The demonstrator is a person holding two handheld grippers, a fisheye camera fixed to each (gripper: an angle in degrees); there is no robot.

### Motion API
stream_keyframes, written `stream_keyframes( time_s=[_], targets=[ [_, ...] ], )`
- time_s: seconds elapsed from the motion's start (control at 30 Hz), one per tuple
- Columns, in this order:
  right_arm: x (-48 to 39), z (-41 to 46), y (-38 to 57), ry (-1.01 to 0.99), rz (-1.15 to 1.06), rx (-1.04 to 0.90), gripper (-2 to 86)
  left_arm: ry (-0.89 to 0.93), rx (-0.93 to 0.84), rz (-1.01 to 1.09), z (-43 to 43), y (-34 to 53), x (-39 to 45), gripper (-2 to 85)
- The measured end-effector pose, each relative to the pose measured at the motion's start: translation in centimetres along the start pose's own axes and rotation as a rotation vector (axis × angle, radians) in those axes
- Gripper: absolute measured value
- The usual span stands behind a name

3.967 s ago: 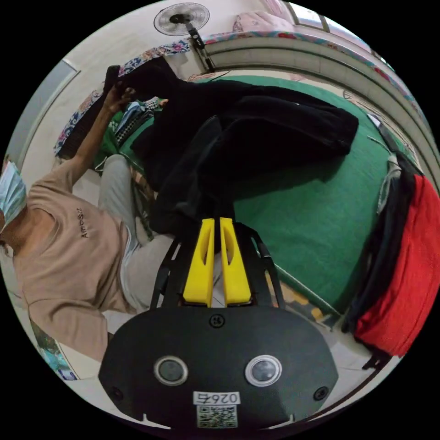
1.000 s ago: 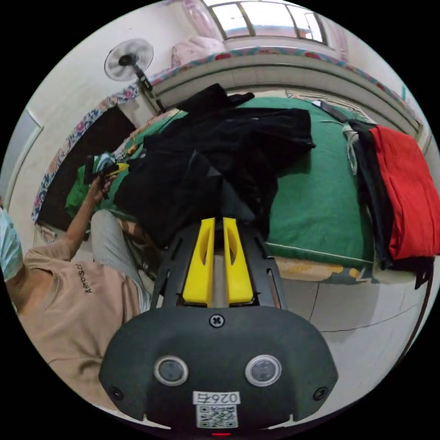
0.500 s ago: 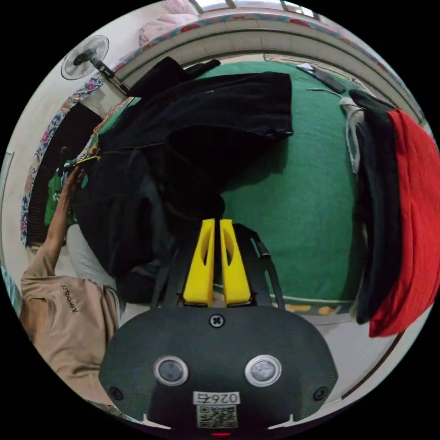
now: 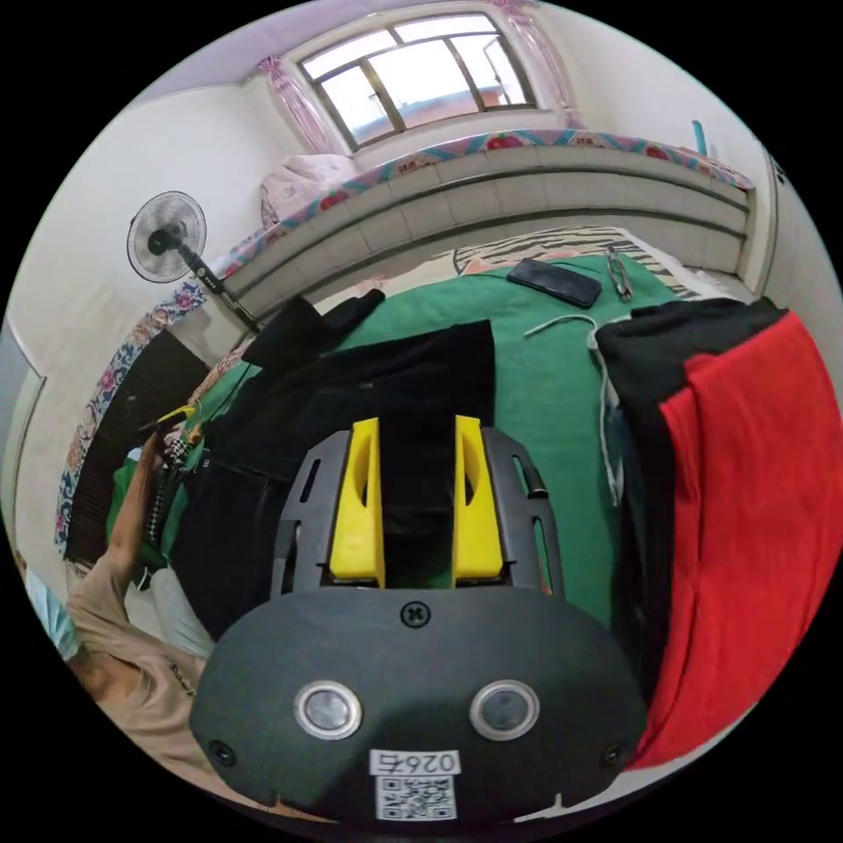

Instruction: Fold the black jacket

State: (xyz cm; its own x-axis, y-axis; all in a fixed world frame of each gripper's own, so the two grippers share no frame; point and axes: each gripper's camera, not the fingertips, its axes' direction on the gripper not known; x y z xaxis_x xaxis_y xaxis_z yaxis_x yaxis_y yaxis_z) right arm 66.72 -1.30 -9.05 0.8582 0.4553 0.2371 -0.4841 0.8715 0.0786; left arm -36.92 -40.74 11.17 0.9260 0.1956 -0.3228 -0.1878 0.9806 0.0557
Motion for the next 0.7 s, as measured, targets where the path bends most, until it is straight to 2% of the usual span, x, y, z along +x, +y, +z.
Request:
stream_keyframes(
  time_s=[0.07, 0.13, 0.17, 0.2, 0.23, 0.27, 0.33, 0.37, 0.5, 0.57, 0.63, 0.7],
  targets=[
    [0.9, 2.8, -2.9, 0.065, 0.022, -0.036, 11.8, -0.046, -0.149, 0.037, 4.4, -3.5, 0.1, 31.2],
    [2.2, 5.5, -5.1, 0.103, 0.063, -0.092, 16.0, 0.017, -0.218, 0.057, 7.1, -5.4, 0.3, 30.5],
    [3.1, 7.5, -6.2, 0.077, 0.102, -0.153, 19.3, 0.112, -0.266, 0.090, 8.8, -6.3, 0.9, 20.9],
    [3.7, 9.7, -6.8, -0.004, 0.134, -0.234, 20.2, 0.143, -0.300, 0.091, 9.7, -6.6, 1.2, 16.1],
    [3.5, 10.3, -6.9, 0.018, 0.148, -0.253, 20.7, 0.076, -0.301, 0.129, 10.2, -6.8, 2.0, 13.6],
    [1.9, 10.0, -7.1, 0.179, 0.078, -0.224, 15.0, 0.094, -0.275, 0.184, 9.7, -6.7, 2.6, 10.5],
    [-1.0, 9.5, -7.1, 0.222, -0.038, -0.227, 5.3, 0.134, -0.237, 0.178, 8.3, -6.0, 2.2, 6.3],
    [-3.1, 8.0, -6.9, 0.246, -0.118, -0.182, 1.3, 0.161, -0.150, 0.177, 6.2, -4.7, 1.6, 5.6],
    [-10.0, -0.1, -5.9, 0.268, -0.329, 0.049, -0.5, 0.314, 0.139, 0.134, -1.6, 0.4, -1.0, 4.7],
    [-12.2, -2.4, -6.6, 0.344, -0.376, 0.167, -0.6, 0.184, 0.266, 0.156, -5.8, 1.4, -1.7, 4.8],
    [-12.6, -2.4, -9.0, 0.422, -0.367, 0.243, -0.1, 0.181, 0.293, 0.142, -6.3, 0.1, -3.3, 5.4],
    [-10.4, 0.5, -12.9, 0.459, -0.215, 0.117, 2.2, 0.305, 0.231, 0.062, -3.7, -1.7, -5.7, 7.5]
  ],
)
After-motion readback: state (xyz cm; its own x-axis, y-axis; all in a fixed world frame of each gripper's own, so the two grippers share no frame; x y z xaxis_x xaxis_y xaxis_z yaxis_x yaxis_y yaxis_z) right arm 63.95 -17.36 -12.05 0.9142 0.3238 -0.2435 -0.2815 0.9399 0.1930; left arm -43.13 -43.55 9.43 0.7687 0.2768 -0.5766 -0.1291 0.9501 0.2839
